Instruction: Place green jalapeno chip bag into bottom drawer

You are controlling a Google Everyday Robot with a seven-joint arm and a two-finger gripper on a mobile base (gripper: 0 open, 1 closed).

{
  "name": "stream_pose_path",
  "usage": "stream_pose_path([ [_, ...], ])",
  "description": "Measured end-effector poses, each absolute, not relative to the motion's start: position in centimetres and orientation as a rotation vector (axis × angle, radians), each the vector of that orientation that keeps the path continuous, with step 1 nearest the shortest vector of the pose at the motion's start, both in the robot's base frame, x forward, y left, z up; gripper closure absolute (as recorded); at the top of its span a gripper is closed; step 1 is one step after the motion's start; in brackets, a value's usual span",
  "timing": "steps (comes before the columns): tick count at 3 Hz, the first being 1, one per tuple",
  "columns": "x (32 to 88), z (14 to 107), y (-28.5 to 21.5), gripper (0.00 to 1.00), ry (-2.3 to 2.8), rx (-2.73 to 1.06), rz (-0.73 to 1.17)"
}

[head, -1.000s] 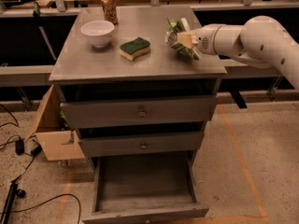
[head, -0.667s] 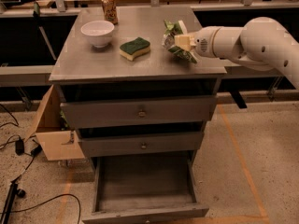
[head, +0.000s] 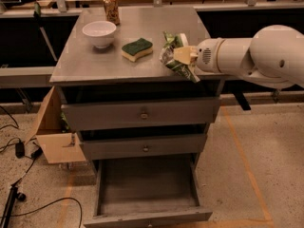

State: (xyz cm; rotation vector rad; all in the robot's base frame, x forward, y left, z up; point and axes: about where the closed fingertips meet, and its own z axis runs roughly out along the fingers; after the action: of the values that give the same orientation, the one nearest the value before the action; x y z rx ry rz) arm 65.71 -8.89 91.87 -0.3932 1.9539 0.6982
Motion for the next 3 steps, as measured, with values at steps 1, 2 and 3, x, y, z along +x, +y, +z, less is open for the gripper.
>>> stream_pose_path([
  [1,59.8,91.3,-8.1,1.00,2.087,-0.283,0.719],
  [2,53.0,89.5,-8.2,1.00,2.258,-0.190,0.735],
  [3,47.6,84.2,-8.4,1.00,2.430,0.060,0.853],
])
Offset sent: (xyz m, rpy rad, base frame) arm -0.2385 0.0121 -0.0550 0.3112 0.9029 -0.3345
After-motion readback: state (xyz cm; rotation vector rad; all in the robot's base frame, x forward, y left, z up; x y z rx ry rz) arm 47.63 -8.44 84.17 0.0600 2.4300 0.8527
